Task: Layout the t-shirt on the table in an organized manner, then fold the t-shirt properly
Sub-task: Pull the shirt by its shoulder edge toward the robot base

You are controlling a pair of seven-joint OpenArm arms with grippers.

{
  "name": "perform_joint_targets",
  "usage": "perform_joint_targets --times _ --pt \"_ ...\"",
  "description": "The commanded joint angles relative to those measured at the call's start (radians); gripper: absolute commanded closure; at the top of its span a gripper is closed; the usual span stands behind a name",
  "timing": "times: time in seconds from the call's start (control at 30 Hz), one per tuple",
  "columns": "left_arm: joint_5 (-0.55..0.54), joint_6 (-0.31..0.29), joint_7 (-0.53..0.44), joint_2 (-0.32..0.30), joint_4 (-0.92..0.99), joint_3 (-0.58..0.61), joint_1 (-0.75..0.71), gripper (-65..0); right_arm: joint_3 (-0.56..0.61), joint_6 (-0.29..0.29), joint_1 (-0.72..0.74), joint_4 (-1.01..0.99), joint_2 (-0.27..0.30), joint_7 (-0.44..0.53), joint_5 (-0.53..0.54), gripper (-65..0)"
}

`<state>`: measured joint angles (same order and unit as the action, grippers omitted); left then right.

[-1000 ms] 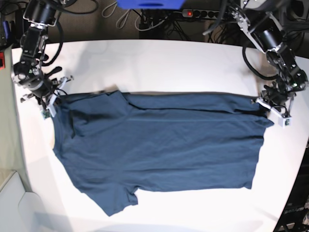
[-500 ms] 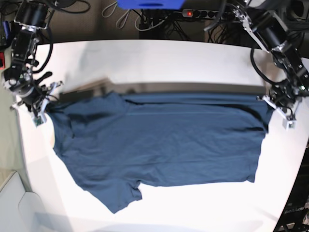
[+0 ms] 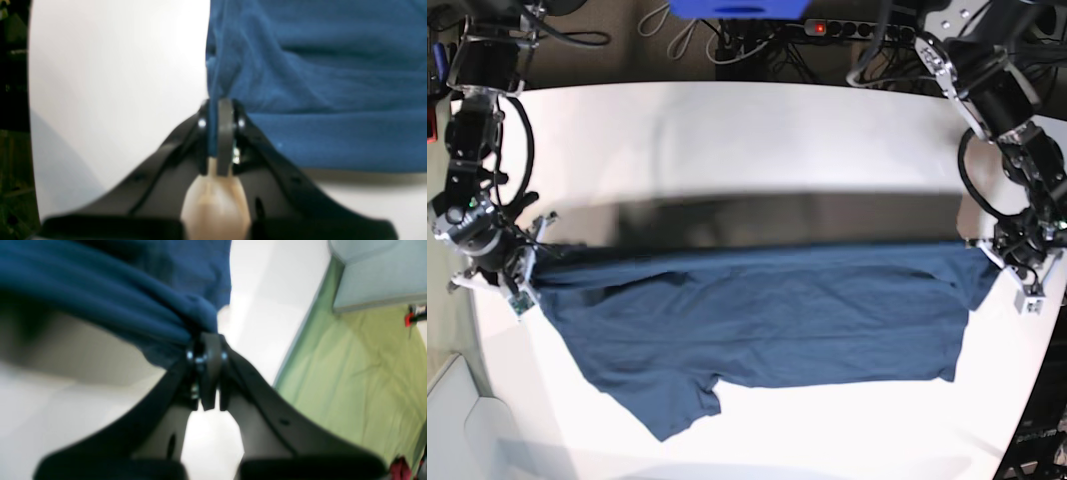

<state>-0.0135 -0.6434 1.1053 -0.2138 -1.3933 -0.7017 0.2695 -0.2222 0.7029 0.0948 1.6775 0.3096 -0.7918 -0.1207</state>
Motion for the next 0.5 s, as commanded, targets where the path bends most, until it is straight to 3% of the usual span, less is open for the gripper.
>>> perform_joint_targets --times 0.0,0.3,0.47 --pt "0.001 0.006 -0.001 -0.020 -0.016 -0.006 0.012 -0.2 -0.007 -0.005 -0.017 0.028 0.015 0.007 0.000 0.0" --pt "0.001 0.004 -0.009 -0.023 -0.016 -0.008 -0.112 -0.2 -0.012 -0.005 -0.255 0.183 0.009 0.012 0.000 0.0" --pt "0.001 0.004 -0.004 -0.023 -0.016 -0.008 -0.183 -0.2 -0.073 -0.005 -0.352 0.214 0.007 0.012 0.006 0.0"
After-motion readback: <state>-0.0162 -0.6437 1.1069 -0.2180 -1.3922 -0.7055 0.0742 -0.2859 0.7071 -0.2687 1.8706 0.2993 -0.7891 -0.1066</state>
